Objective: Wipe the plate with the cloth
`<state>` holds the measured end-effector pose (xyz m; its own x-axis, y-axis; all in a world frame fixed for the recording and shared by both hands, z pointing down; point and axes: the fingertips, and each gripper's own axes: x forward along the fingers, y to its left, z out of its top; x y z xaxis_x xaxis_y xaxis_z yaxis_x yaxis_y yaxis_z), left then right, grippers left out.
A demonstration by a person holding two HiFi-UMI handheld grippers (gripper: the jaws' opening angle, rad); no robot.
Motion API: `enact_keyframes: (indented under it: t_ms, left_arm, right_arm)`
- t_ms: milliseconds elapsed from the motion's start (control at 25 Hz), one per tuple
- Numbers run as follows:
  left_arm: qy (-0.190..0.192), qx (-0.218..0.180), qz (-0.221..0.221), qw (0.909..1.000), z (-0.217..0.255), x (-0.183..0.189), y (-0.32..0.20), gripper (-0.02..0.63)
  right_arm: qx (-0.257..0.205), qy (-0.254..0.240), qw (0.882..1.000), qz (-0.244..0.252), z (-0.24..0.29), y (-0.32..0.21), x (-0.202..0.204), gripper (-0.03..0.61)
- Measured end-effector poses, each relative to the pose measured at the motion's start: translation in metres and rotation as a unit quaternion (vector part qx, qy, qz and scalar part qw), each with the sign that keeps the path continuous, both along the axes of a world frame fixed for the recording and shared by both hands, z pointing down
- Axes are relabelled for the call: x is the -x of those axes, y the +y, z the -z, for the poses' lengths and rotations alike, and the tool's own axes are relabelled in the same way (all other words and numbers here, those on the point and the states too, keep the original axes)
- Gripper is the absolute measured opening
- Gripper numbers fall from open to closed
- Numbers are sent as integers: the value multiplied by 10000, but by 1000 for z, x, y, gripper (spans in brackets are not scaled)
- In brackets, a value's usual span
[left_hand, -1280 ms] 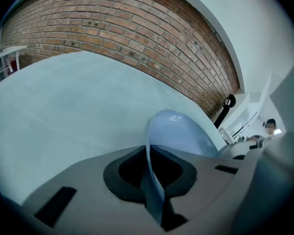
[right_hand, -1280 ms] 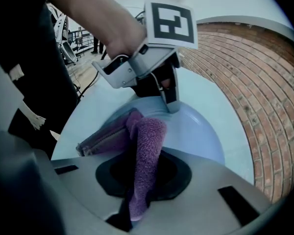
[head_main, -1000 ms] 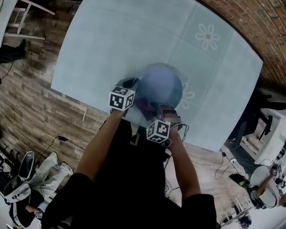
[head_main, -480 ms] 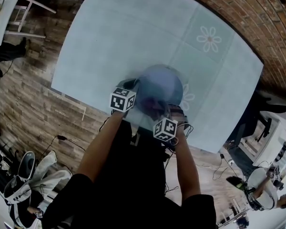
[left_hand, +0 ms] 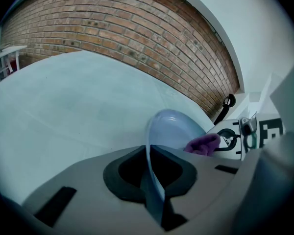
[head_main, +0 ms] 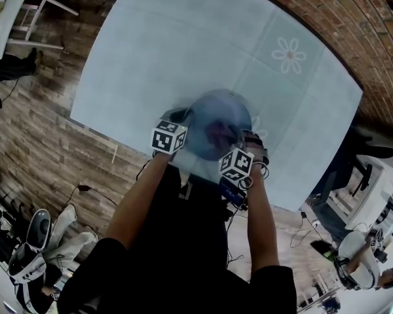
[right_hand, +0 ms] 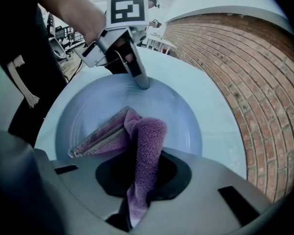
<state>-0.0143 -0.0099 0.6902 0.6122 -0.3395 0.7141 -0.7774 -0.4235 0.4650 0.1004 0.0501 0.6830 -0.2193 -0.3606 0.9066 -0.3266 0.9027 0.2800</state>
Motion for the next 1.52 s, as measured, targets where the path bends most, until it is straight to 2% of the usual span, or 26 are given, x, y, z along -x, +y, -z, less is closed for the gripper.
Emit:
enact_keyframes:
  t_ms: [280,560,920,1160,1360,1520]
  left_arm:
    - [-9,-24,-15,10000,0,0,-1,52]
    - [-36,-77,10,10000,0,0,-1,52]
    - [-46,-80,37,10000,1,1,0,52]
    - [-51,-84,41,9999,2,0,1,52]
    - [-77,-102,53,9999,1,-1,1,52]
    - [-92,-121,55,9999,1,0,1,52]
  right_arm:
    - [-370,156,9992,-55,0,-45,-8,55]
    - [-621,604,9962,-118,-1,-71,-16,55]
    - [-808,1187,9893,-246,2,-72,-36,55]
    - [-493,1269,9886,-638,4,-47,-54,55]
    - [-73,1063,9887,-1058,3,-7,-60,55]
    - [190,875,9881,-1250,3,24,-48,55]
